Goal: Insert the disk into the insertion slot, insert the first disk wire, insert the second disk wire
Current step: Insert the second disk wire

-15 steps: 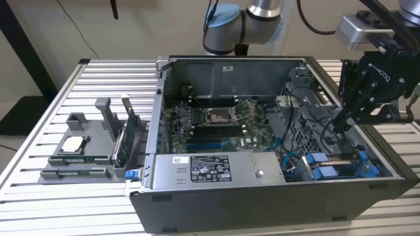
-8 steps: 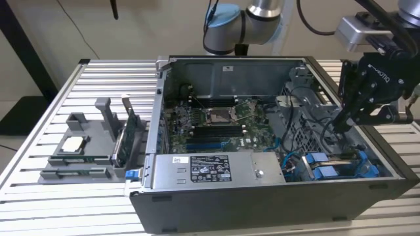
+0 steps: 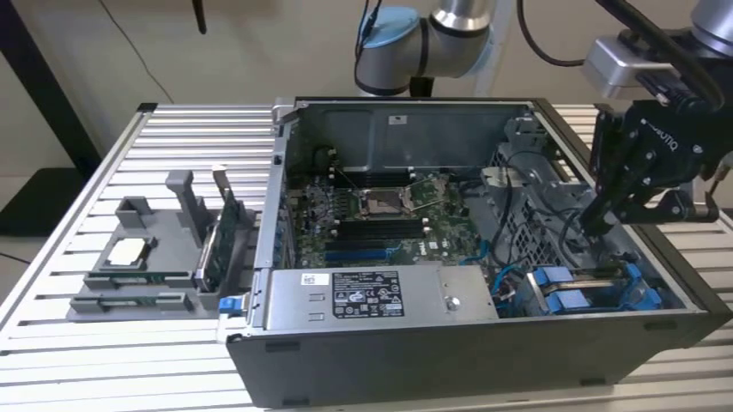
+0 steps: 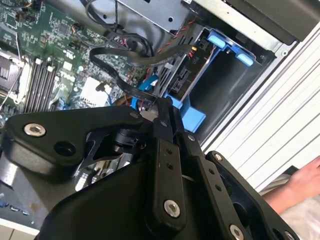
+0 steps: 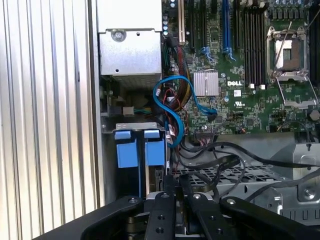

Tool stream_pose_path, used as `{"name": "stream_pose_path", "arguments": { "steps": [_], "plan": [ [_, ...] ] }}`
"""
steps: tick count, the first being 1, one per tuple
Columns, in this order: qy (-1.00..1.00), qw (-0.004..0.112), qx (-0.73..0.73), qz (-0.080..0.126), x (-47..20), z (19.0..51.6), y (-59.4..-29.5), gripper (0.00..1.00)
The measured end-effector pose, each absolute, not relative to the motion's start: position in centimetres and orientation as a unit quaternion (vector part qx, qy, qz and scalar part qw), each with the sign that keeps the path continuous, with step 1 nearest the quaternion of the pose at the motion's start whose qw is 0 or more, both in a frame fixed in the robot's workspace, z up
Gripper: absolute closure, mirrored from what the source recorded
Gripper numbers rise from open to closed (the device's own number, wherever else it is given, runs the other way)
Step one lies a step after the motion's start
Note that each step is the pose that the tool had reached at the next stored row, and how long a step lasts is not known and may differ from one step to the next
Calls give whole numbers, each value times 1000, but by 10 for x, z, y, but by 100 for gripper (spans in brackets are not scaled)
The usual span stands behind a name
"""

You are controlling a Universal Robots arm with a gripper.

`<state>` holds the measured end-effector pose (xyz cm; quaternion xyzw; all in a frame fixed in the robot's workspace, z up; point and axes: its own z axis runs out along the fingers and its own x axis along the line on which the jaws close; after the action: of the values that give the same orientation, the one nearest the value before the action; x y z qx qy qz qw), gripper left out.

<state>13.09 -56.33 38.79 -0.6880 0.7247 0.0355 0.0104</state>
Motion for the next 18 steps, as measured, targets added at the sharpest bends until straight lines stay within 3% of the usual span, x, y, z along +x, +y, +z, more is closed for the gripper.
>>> {"name": "stream_pose_path", "arguments": {
  "steps": [18],
  "plan": [
    [725,15,-688,31,131,379,-565,84]
  ]
}}
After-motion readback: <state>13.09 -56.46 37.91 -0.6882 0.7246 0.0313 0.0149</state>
